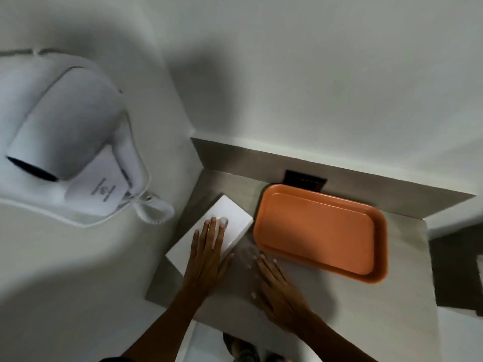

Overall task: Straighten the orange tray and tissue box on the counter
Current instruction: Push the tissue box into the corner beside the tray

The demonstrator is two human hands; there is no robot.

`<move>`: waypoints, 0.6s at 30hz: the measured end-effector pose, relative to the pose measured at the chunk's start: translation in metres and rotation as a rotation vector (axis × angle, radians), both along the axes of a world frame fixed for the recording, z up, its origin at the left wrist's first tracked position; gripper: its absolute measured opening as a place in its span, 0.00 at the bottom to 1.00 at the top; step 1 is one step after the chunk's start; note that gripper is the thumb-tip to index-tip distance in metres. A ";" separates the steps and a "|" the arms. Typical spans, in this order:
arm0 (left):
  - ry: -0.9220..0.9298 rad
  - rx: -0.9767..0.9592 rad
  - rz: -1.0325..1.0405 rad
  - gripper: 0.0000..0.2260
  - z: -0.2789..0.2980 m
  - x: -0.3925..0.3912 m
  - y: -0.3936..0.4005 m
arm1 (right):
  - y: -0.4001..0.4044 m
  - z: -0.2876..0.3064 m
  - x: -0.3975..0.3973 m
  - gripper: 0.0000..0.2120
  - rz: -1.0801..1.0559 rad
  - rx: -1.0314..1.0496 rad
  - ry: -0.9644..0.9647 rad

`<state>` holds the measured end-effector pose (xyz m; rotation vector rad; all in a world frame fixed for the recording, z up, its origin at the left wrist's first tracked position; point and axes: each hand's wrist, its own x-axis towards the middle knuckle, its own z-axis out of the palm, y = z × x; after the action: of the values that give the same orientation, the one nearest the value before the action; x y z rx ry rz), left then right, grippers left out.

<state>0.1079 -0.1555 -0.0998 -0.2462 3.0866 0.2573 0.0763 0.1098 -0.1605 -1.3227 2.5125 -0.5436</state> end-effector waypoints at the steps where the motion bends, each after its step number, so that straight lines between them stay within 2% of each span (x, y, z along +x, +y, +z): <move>1: -0.013 0.004 0.020 0.38 0.001 0.004 -0.008 | -0.009 0.000 0.001 0.31 0.002 0.003 0.001; 7: -0.083 0.089 0.121 0.52 -0.004 0.032 -0.047 | -0.053 -0.004 0.001 0.34 -0.067 0.012 0.064; 11: -0.129 0.116 0.185 0.60 -0.015 0.034 -0.062 | -0.068 -0.020 0.006 0.36 -0.115 0.070 0.036; 15: -0.170 0.123 0.252 0.61 -0.025 0.027 -0.061 | -0.068 -0.034 0.009 0.38 -0.135 0.059 0.047; 18: -0.129 0.115 0.274 0.60 -0.032 0.026 -0.061 | -0.068 -0.042 0.010 0.39 -0.141 0.059 0.048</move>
<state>0.1339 -0.2163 -0.1315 -0.6546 2.8920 0.4084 0.0865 0.0423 -0.2023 -1.1578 2.6540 -0.4676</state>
